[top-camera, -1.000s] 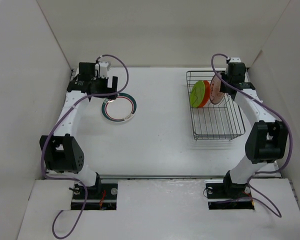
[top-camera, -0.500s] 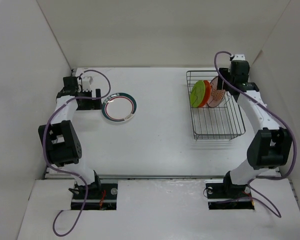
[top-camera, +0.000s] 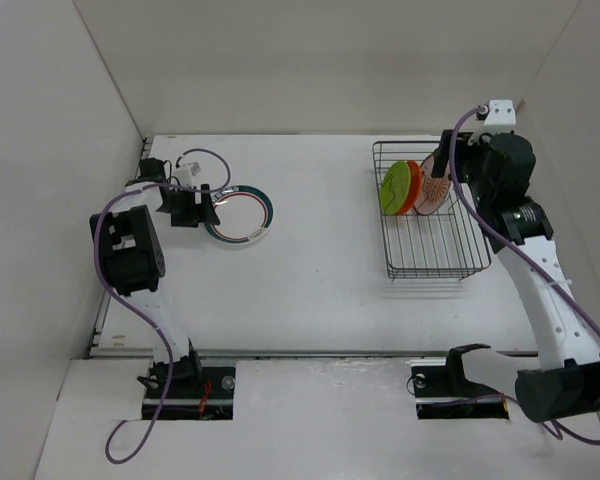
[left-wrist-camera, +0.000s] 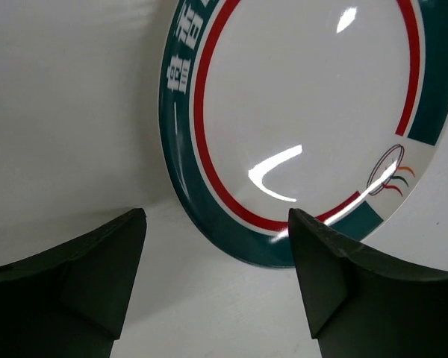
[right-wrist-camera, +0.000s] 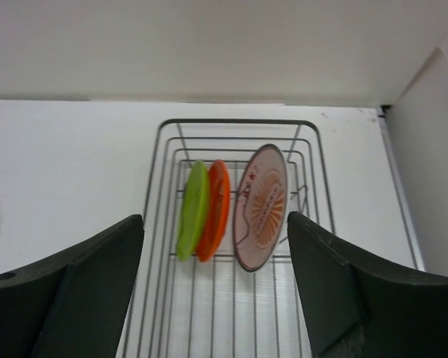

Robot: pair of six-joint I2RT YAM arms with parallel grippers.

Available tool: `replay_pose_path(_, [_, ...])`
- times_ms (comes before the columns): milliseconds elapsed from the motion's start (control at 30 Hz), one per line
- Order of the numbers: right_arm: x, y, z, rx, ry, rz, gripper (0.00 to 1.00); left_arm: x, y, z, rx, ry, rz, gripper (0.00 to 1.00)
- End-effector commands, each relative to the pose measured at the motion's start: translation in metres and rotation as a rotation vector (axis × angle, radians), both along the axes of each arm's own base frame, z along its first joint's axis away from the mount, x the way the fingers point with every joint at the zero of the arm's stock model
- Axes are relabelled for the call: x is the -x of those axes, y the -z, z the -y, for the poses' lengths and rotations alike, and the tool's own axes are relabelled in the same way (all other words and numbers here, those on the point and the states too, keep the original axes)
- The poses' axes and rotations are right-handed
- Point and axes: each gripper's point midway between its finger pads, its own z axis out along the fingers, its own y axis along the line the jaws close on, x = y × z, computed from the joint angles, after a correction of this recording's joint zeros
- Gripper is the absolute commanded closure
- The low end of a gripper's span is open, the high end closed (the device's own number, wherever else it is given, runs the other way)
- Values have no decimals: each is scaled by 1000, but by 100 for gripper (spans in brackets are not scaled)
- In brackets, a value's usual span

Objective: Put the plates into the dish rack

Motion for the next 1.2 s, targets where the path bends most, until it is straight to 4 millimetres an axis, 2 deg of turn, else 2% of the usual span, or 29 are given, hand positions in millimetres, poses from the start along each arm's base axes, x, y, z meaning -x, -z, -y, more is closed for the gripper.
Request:
replay_pose_path(0, [11,-23,-39,-81,-175,107,18,-13,-12,9,74,37,32,28])
replay_pose_path(33, [11,-25,-41,-84,-191,115,18,-18,-13,10,88,44,39,35])
replay_pose_path(100, [18,-25,-52,-112,-236,125,18,-18,-5,14,124,39,12,40])
replay_pose_path(167, [17,-15,-63,-128,-285,119,18,-18,0,16,139,42,-5,49])
replay_pose_path(233, [19,-13,-71,-145,-323,116,18,-19,6,18,156,35,-25,53])
replay_pose_path(267, [14,-4,-74,-156,-334,95,18,-19,5,18,161,25,-32,59])
replay_pose_path(300, [16,0,-80,-157,-353,84,18,-18,10,18,163,24,-42,59])
replay_pose_path(367, [14,7,-88,-186,-388,68,18,-20,13,18,166,17,-44,80])
replay_pose_path(433, [9,27,-104,-226,-444,35,18,-24,12,18,174,1,-50,100])
replay_pose_path(500, [15,31,-133,-245,-611,51,16,-30,4,15,188,-7,-30,100])
replay_pose_path(533, [16,50,-143,-255,-669,22,16,-29,-6,19,210,4,-18,100])
replay_pose_path(567, [33,52,-167,-272,-829,20,0,-24,-18,29,273,28,-16,100])
replay_pose_path(667, [47,48,-201,-289,-992,73,0,-20,-81,46,371,120,94,100])
replay_pose_path(733, [56,42,-226,-297,-1061,93,0,-15,-115,51,384,198,183,100])
replay_pose_path(767, [55,46,-237,-301,-1096,80,0,-8,-139,55,386,225,236,100])
replay_pose_path(833, [58,53,-259,-297,-1162,60,0,-1,-167,65,380,263,279,100])
replay_pose_path(867, [51,59,-269,-299,-1188,51,0,4,-175,66,373,270,291,100])
replay_pose_path(900, [49,65,-273,-309,-1206,42,0,15,-195,71,395,296,317,100])
replay_pose_path(967, [56,60,-289,-324,-1288,79,0,27,-209,79,409,330,330,100])
replay_pose_path(1000, [53,66,-295,-327,-1295,62,0,32,-220,80,397,371,373,100])
replay_pose_path(1033, [53,66,-301,-327,-1308,68,0,44,-224,88,430,392,342,100])
replay_pose_path(1100, [49,63,-309,-326,-1312,76,0,54,-236,90,431,418,362,100])
replay_pose_path(1167, [40,68,-316,-321,-1297,72,0,61,-249,91,420,426,391,100])
